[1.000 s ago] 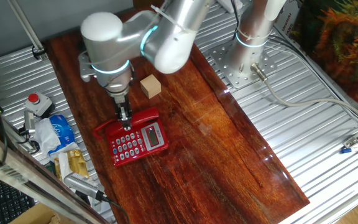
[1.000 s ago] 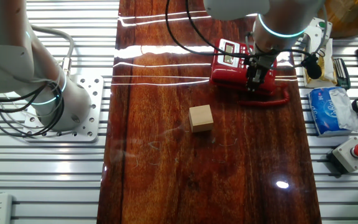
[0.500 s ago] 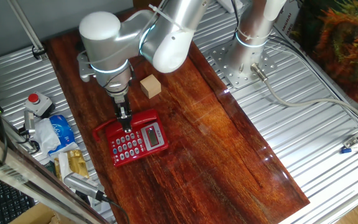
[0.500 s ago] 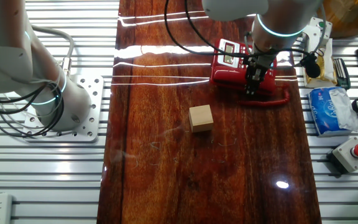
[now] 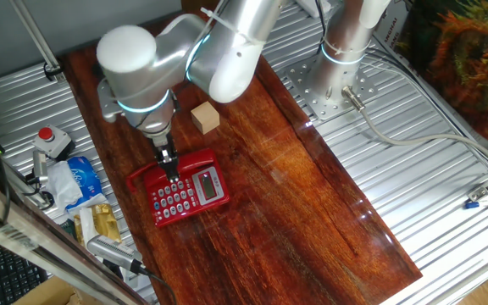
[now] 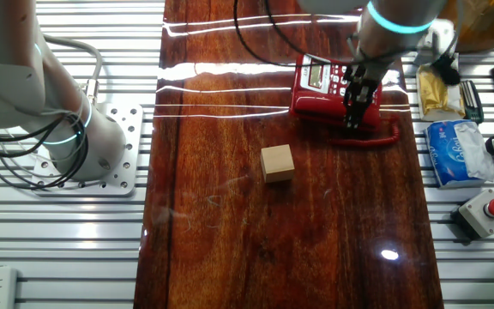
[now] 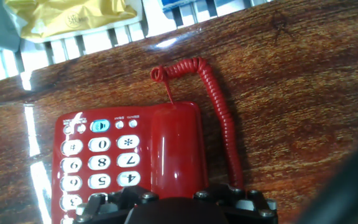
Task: Place the handset of the telephone on the corresponding phone cradle
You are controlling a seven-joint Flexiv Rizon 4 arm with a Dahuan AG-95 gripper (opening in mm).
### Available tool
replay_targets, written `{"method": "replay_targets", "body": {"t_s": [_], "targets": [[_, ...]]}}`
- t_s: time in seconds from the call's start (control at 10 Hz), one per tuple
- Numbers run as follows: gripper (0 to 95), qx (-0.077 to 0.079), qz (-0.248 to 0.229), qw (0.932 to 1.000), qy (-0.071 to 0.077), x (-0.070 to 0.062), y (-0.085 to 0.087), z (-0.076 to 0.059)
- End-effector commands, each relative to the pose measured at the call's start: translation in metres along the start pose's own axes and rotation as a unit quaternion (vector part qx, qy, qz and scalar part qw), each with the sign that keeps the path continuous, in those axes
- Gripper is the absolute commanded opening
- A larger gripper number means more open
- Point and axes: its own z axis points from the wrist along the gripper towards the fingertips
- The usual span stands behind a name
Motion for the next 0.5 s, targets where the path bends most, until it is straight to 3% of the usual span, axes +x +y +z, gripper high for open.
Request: {"method": "replay_targets", "body": {"t_s": [0.1, 0.5], "targets": [[57.0, 0.026, -0.02, 0.9992, 0.02, -0.0014, -0.0009, -0.0069], [57.0, 0.023, -0.024, 0.9991, 0.028, 0.0014, -0.0026, -0.0079]]}}
